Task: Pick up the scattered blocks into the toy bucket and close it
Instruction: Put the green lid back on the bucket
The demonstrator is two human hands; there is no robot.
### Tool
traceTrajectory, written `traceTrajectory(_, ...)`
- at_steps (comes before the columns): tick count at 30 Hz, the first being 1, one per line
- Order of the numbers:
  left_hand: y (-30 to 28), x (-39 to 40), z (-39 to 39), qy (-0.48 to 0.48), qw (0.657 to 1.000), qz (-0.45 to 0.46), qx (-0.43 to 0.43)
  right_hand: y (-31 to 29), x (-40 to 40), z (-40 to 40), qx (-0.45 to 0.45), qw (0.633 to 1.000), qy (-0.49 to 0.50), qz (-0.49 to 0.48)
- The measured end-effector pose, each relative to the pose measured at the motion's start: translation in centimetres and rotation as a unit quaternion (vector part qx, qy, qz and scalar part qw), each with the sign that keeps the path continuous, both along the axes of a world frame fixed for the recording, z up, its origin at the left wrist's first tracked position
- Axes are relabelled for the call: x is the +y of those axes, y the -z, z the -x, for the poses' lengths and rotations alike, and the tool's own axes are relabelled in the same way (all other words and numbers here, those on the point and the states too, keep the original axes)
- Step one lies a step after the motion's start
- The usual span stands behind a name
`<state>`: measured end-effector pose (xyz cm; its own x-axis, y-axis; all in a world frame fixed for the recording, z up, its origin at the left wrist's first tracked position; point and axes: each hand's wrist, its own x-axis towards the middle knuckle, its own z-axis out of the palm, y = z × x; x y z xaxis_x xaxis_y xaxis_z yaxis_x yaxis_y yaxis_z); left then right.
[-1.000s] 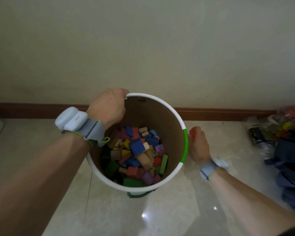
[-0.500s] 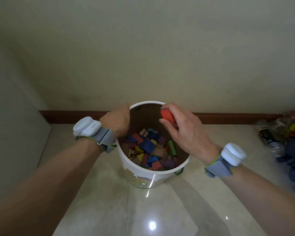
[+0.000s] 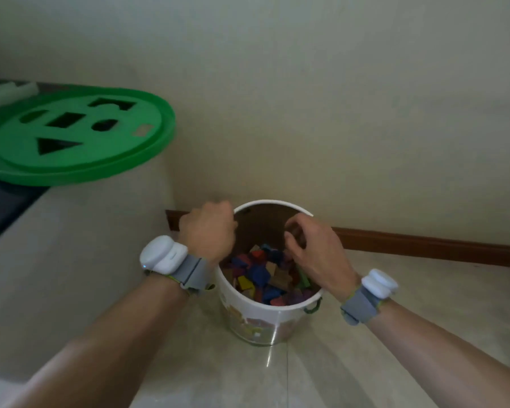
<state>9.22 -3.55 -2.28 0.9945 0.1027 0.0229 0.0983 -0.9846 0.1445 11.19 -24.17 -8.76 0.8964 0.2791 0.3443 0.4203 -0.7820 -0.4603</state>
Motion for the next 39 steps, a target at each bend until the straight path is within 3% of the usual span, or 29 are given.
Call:
traceTrajectory(2,-3.6,-0.5,1.5,0.031,0.983,0.047,-0.174,-0.2,0.5,0.0,0.000,1.000,-0.004,-0.019)
traceTrajectory(4,-7.7,-0.9,3.0,0.062,0.915,0.078,-0.391,-0.8,0.7,0.1,0.021,0.997,-0.021,-0.064)
traceTrajectory(5,-9.3,-0.6,3.4,0.072,0.882,0.068,-0.460,-1.4,1.0,0.2,0.035,0.994,-0.041,-0.094)
traceTrajectory(6,-10.5,-0.1,3.5,0.073,0.873,0.039,-0.480,-1.9,1.2,0.4,0.048,0.990,-0.061,-0.120)
traceTrajectory(7,-11.4,0.8,3.4,0.059,0.893,-0.001,-0.446,-2.5,1.6,0.6,0.054,0.986,-0.078,-0.138)
traceTrajectory(9,-12.0,3.2,2.7,-0.010,0.963,-0.087,-0.255,-3.7,2.5,0.9,0.047,0.982,-0.095,-0.154)
traceTrajectory(11,-11.5,4.9,2.2,-0.060,0.983,-0.149,-0.094,-4.7,3.5,0.8,0.042,0.979,-0.097,-0.173)
traceTrajectory(12,-11.1,5.2,2.2,-0.070,0.983,-0.160,-0.060,-5.0,3.8,0.6,0.039,0.978,-0.093,-0.184)
traceTrajectory(14,-10.7,5.1,2.3,-0.060,0.983,-0.156,-0.075,-5.5,4.2,0.4,0.033,0.977,-0.084,-0.196)
traceTrajectory(17,-10.8,3.6,2.9,-0.008,0.976,-0.093,-0.196,-5.4,3.9,0.0,0.044,0.978,-0.072,-0.192)
traceTrajectory(20,-12.4,1.1,3.9,0.054,0.938,-0.031,-0.341,-5.7,3.0,-0.9,0.042,0.971,-0.044,-0.230)
traceTrajectory(24,-13.6,-1.6,4.6,0.140,0.871,0.170,-0.439,-6.7,1.1,-2.3,0.103,0.924,-0.016,-0.367)
traceTrajectory(26,-12.5,-2.5,3.8,0.139,0.845,0.289,-0.429,-7.0,0.1,-2.9,0.115,0.907,-0.013,-0.405)
traceTrajectory(30,-7.2,-3.1,2.3,0.014,0.802,0.521,-0.292,-5.9,-2.3,-3.2,0.108,0.891,0.051,-0.437)
traceTrajectory(32,-4.4,-2.9,2.2,-0.030,0.810,0.528,-0.252,-4.7,-3.0,-2.7,0.108,0.897,0.066,-0.423)
traceTrajectory(36,-0.4,-2.9,2.3,-0.076,0.872,0.436,-0.210,-2.6,-3.1,-1.9,0.118,0.913,0.098,-0.378)
traceTrajectory(39,1.2,-2.7,2.3,-0.109,0.895,0.401,-0.162,-1.5,-2.7,-1.7,0.159,0.918,0.128,-0.340)
